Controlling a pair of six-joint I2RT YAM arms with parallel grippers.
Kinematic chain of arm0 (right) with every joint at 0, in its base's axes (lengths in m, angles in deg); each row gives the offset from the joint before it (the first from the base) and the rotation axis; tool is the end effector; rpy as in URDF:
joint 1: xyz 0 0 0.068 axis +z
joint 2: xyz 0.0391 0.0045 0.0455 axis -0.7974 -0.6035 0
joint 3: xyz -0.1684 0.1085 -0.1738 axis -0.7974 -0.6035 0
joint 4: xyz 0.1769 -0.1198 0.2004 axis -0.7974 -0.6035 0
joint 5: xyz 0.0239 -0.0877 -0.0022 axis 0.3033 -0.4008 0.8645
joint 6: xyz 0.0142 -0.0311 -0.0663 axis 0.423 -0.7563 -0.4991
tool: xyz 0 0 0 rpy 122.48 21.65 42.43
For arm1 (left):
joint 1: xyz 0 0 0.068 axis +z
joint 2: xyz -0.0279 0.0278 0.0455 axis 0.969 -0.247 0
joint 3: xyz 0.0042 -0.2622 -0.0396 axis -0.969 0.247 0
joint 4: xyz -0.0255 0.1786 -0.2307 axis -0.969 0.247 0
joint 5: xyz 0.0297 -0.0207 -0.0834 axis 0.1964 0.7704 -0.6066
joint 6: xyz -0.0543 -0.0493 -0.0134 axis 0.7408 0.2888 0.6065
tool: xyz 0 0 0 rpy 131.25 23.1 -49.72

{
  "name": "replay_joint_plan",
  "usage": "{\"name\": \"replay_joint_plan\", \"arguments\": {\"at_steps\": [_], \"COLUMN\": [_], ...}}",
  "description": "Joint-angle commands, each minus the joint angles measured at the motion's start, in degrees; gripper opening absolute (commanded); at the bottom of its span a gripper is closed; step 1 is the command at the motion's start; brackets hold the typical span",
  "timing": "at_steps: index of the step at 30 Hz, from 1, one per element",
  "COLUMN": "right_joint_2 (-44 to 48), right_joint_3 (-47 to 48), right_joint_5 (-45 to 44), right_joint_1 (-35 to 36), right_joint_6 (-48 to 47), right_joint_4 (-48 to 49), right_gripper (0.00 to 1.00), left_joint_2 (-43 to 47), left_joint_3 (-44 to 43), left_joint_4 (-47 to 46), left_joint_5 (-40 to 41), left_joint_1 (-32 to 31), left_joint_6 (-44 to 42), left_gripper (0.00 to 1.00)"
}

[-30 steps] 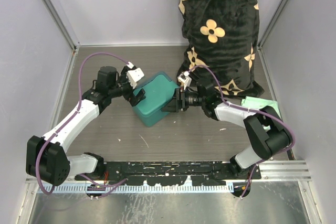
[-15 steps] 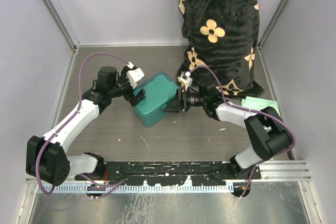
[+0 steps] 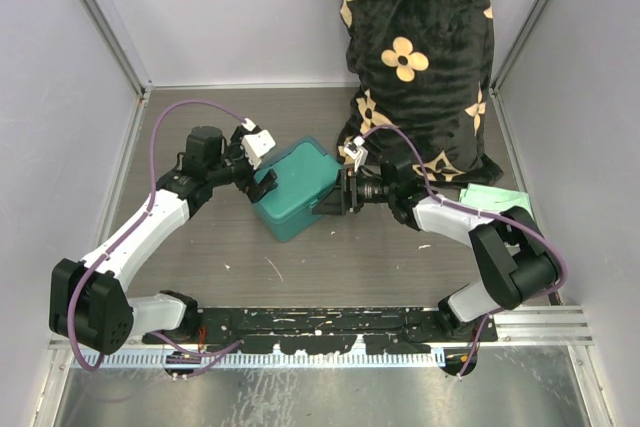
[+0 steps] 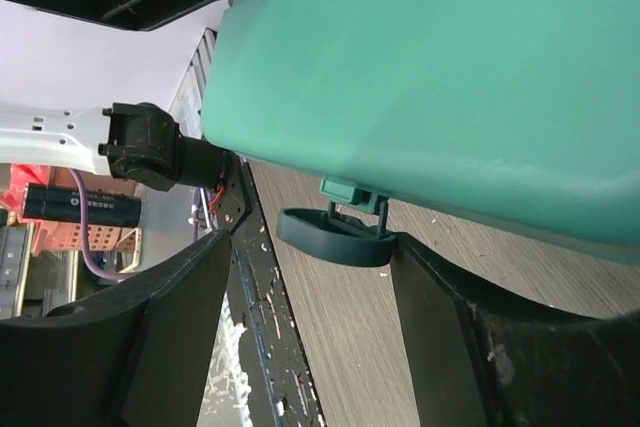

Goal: Organize the medicine kit
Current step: Close the medicine box at the center of the board.

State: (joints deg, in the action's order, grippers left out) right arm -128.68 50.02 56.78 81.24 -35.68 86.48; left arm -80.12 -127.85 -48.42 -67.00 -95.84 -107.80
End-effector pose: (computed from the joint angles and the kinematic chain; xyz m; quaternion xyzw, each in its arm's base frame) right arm 0.2799 0.2055 0.1665 -0.2037 0.7622 0.5592 0.2546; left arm 0.3016 -0.1406 0.2569 0.4525 0.7256 -0.1659 0.4911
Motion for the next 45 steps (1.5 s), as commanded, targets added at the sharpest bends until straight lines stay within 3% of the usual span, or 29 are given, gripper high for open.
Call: {"name": "replay_joint_plan", "arguments": {"at_steps": [1, 16, 45], "right_joint_2": [4.6, 3.3, -0.8], "right_joint_3": [1.1, 4.6, 5.8], "right_joint_5": [3.1, -4.1, -8.6], "right_joint_1": [0.3, 0.3, 0.4], "right_joint_6": [-0.9, -3.9, -8.4], "right_joint_4": [0.8, -4.7, -8.2], "right_gripper": [0.7, 0.52, 0.5], "left_joint_2": [0.6, 0.7, 1.0], "left_joint_3": [1.0, 0.9, 1.2], "left_joint_4": [1.8, 1.9, 2.3], "left_joint_5": [2.4, 2.3, 2.3], "left_joint_1": [-0.1, -0.2, -0.2], "left_joint_6": [-2.4, -2.3, -2.6], "left_gripper": [0.98, 0.98, 0.98]}}
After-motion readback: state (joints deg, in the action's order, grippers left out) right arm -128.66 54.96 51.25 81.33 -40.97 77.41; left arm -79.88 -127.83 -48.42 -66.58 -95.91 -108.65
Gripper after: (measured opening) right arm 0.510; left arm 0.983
